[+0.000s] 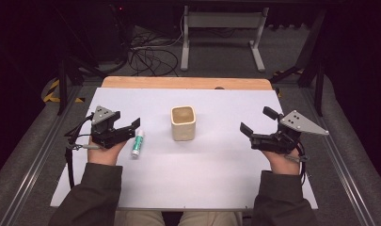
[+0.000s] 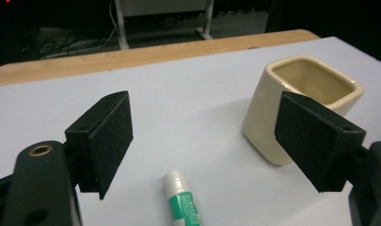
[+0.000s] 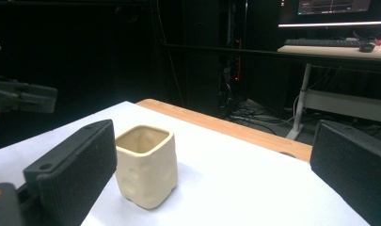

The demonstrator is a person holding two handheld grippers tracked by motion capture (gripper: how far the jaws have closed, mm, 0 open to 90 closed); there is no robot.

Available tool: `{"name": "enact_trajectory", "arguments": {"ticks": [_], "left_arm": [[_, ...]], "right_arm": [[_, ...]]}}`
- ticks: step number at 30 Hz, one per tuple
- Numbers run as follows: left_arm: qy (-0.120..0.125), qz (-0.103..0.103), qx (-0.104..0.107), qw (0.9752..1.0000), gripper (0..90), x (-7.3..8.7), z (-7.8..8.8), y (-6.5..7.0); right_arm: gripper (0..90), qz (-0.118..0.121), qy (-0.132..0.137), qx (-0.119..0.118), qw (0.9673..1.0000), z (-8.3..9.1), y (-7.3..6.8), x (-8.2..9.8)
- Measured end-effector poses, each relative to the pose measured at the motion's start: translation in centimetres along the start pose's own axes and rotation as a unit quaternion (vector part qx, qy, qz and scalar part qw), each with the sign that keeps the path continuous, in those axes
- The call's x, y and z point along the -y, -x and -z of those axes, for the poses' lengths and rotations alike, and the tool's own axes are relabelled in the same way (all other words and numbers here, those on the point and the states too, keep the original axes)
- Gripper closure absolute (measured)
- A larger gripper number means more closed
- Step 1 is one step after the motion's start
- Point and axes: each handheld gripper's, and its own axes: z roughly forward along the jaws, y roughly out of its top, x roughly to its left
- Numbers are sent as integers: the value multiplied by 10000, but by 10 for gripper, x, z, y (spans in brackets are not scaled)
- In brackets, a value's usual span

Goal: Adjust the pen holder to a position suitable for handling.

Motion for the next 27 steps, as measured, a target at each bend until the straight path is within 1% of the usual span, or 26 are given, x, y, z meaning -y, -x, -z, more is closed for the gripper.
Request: {"name": "enact_trajectory", "arguments": {"ticks": [1, 2, 3, 4, 5, 6, 10, 15, 16, 17, 18, 19, 20, 23, 24, 25, 26, 27], "left_arm": [[0, 0, 0, 10000, 214, 0, 0, 0], [-78, 22, -68, 9999, 218, 3, -4, -1], [-78, 22, -68, 9999, 223, 3, -4, -1], [-149, 51, -103, 9998, 229, 5, -9, -2], [-149, 51, -103, 9998, 232, 5, -9, -2], [-188, 75, -115, 9997, 235, 6, -11, -3], [-369, 67, -154, 9992, 244, 9, -21, -4], [-487, 88, -226, 9985, 276, 11, -30, -4], [-525, 113, -250, 9982, 277, 12, -31, -4], [-555, 143, -328, 9978, 276, 13, -35, -4], [-555, 143, -328, 9978, 276, 13, -35, -4], [-596, 162, -426, 9972, 274, 15, -39, -6], [-596, 162, -426, 9972, 274, 15, -39, -6], [-767, 238, -548, 9953, 275, 20, -47, -7], [-767, 238, -548, 9953, 278, 20, -47, -7], [-873, 272, -599, 9940, 281, 22, -52, -8], [-873, 272, -599, 9940, 285, 22, -52, -8], [-916, 254, -647, 9934, 290, 24, -55, -8]], "right_arm": [[16, -14, 6, -2, 10000, 0, 0, 0], [16, -15, 3, -4, 10000, 1, 0, 0], [15, -16, -1, 9, 10000, 1, 0, 0], [15, -19, 0, 12, 10000, 2, 0, 0], [16, -19, 9, 10, 10000, 2, 1, 0], [15, -23, 10, 18, 10000, 2, 1, 0], [15, -39, 5, 29, 10000, 3, 1, 0], [16, -34, -12, 16, 10000, 2, 1, 0], [16, -45, -16, 22, 10000, 2, 1, 0], [15, -41, -13, 18, 10000, 2, 1, 0], [16, -45, -15, 19, 10000, 3, 1, 0], [16, -51, -14, 17, 10000, 3, 1, 0], [16, -54, -16, 15, 10000, 3, 1, 0], [16, -68, -18, 21, 10000, 4, 2, 0], [16, -67, -14, 24, 10000, 4, 2, 0], [16, -72, -7, 27, 10000, 4, 2, 0], [16, -72, -7, 27, 10000, 4, 2, 0], [15, -93, 1, 27, 10000, 5, 2, 0]]}}
